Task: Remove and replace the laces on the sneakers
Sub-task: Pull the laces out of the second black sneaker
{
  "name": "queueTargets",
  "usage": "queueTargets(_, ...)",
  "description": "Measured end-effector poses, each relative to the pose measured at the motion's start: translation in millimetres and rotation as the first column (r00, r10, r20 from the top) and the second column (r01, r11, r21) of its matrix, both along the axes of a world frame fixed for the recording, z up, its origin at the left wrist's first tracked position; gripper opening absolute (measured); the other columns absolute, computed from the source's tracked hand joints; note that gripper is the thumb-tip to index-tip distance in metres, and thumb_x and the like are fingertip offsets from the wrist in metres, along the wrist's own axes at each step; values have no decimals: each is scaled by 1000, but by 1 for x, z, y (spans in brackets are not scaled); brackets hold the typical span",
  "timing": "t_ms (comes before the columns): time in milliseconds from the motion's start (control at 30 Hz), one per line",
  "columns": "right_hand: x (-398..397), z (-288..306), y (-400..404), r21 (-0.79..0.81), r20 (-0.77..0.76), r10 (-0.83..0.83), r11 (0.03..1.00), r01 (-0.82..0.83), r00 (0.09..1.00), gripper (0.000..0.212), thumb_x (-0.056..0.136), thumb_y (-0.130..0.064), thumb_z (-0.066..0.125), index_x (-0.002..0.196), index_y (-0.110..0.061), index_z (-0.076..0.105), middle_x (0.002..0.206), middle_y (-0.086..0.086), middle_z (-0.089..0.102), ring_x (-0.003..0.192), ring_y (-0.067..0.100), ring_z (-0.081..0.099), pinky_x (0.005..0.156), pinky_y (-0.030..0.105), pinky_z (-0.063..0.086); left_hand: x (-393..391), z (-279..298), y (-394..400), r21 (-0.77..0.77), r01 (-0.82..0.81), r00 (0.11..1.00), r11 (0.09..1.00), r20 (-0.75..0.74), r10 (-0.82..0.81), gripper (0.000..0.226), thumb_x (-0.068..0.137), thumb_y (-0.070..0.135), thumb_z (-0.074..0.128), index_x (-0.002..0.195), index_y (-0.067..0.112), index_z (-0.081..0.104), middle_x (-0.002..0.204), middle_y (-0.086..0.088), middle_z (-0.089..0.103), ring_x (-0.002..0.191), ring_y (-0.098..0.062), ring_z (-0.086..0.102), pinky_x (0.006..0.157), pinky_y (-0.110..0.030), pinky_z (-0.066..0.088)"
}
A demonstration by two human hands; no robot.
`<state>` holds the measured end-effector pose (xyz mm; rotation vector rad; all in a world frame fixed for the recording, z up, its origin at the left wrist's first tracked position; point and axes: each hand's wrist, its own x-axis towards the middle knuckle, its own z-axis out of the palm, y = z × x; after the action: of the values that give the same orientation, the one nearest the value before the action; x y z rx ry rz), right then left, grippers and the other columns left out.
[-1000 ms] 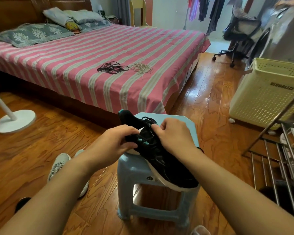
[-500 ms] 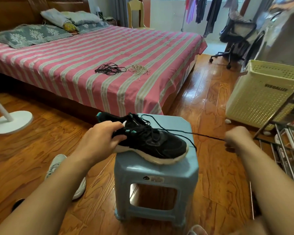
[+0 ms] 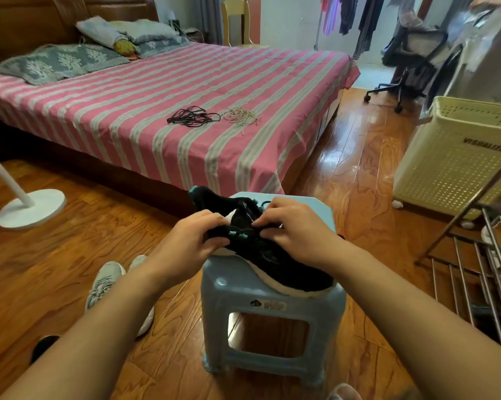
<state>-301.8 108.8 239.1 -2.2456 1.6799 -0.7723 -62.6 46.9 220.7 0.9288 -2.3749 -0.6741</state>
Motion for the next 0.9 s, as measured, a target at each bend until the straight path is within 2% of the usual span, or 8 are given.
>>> queueTargets(100,2,0,-5,-61,-66,47,997,-51,997,8,84,-15,77,89,-21,75,90,-10,58,92,16,54,84,34,47,3,-2,-1,12,5,1000,1000,3,-5,34,92,13,73,107,43,63,99,18,60,99,-4,60,81,-15,46)
queueTargets(233,-15,-4,-2,-115,-153,-32,993,14,988,3,92,-16,68,90,-17,67,93,-7,54,91,20,51,82,27,39,-1,1,-2,25,27,999,999,-20,-27,31,95,13,69,111,40,67,100,16,62,101,-7,61,83,-20,49)
queueTargets(400,-36,-2,6,64,-19,-92,994,93,996,3,94,-25,68,92,-26,69,96,-10,56,94,10,54,90,37,48,-11,0,-1,-1,34,999,999,22,-34,19,96,20,69,108,35,67,96,14,61,94,-5,60,83,-40,53)
queueTargets(500,-23,1,15,-7,80,-84,996,84,993,22,89,-34,74,110,-27,71,107,-12,58,102,5,52,95,22,42,-8,-2,0,23,32,999,999,5,-33,20,95,19,70,109,33,66,99,15,62,97,-3,60,86,-39,53)
queueTargets(567,-5,0,16,-76,-63,-25,997,20,998,33,85,-35,77,115,-25,70,108,-8,60,105,12,49,96,24,39,-9,-2,2,18,31,1000,999,1,-31,20,96,20,69,110,33,65,101,15,61,99,-2,59,86,-38,53)
queueTargets(667,5,4,10,-252,-240,-44,968,-18,970,11,86,-22,74,95,-17,70,92,-3,63,93,22,51,82,39,47,-9,-2,4,36,37,999,999,7,-37,22,97,19,67,113,33,65,101,15,61,99,-2,59,87,-37,53)
queueTargets(800,-21,18,-11,-149,93,-204,965,216,975,9,91,-20,70,100,-18,70,95,-6,65,95,17,58,88,40,50,-7,-1,2,54,30,999,998,13,-31,25,98,19,67,117,35,66,101,16,61,100,-2,59,88,-31,52)
queueTargets(900,-40,19,-26,32,317,-528,836,548,788,34,84,-29,75,115,-24,62,112,0,60,103,18,59,89,33,49,-9,0,2,69,41,999,997,11,-42,24,98,19,66,112,39,63,102,18,60,100,-1,59,87,-27,49)
